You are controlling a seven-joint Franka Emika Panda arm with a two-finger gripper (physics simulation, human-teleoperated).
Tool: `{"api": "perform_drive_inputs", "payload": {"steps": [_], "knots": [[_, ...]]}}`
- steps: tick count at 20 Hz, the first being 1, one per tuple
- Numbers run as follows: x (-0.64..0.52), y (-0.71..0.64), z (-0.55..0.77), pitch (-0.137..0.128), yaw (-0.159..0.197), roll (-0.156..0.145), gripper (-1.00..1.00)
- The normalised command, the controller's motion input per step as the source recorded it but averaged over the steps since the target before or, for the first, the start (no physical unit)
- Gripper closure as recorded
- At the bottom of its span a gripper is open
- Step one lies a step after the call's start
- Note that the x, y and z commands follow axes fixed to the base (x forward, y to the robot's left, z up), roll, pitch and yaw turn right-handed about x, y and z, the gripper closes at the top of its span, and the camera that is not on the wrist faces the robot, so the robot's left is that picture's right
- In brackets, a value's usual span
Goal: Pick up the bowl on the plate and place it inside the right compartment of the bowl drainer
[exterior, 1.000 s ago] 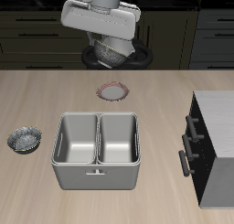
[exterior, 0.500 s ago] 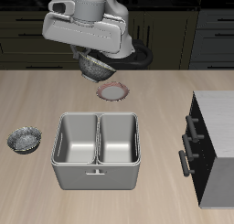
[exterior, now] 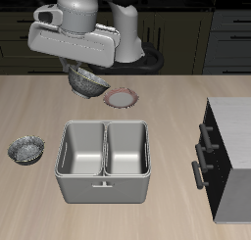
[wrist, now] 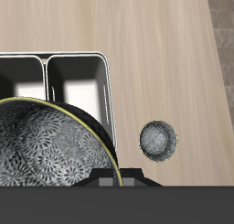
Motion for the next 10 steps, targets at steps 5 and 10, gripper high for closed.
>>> {"api": "perform_drive_inputs", "payload": {"steps": [5,10], "knots": [[0.18,-0.23,-0.10,0.012,0.002,-0.042,1.00],[0.14,-0.18,-0.17,0.019,0.002,-0.033,1.00]]}}
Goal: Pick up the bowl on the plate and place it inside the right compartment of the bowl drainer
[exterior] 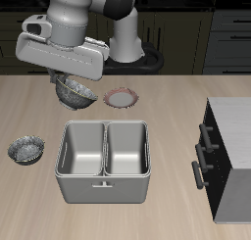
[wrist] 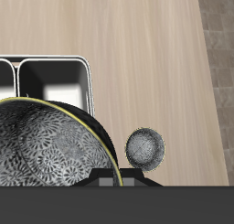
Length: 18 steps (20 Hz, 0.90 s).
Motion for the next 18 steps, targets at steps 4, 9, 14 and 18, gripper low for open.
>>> {"api": "perform_drive_inputs", "payload": {"steps": [4,9,14,18], "knots": [[0.11,0.00,-0.40,0.054,0.005,-0.006,1.00],[0.07,0.02,-0.30,0.043,0.026,0.004,1.00],[0.00,0.02,-0.14,0.048,0.055,-0.053,-1.00],[-0.01,0.00,-0.09,0.017,-0.003,0.027,-1.00]]}}
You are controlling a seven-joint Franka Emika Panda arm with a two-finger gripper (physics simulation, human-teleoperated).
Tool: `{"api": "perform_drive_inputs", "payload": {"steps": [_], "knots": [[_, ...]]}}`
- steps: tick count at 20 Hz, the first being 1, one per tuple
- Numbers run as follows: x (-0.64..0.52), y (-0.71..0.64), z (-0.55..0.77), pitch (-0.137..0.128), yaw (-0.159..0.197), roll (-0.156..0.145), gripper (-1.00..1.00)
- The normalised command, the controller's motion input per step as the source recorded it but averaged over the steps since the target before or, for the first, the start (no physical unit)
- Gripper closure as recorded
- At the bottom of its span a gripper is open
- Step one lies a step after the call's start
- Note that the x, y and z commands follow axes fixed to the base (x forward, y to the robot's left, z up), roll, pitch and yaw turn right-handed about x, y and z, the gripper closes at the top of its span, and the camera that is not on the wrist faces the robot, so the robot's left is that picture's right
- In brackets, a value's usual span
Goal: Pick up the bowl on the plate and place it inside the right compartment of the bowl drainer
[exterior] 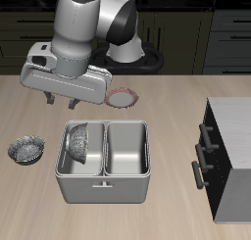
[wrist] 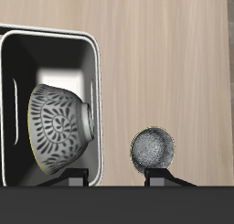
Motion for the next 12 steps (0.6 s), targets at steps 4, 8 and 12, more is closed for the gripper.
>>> {"api": "perform_drive_inputs", "payload": {"steps": [4,8,12], "knots": [[-0.08,0.00,-0.07,-0.002,0.022,0.039,-1.00],[-0.10,0.01,-0.05,-0.003,0.039,0.041,-1.00],[-0.17,0.00,0.06,-0.011,-0.003,0.003,-1.00]]}}
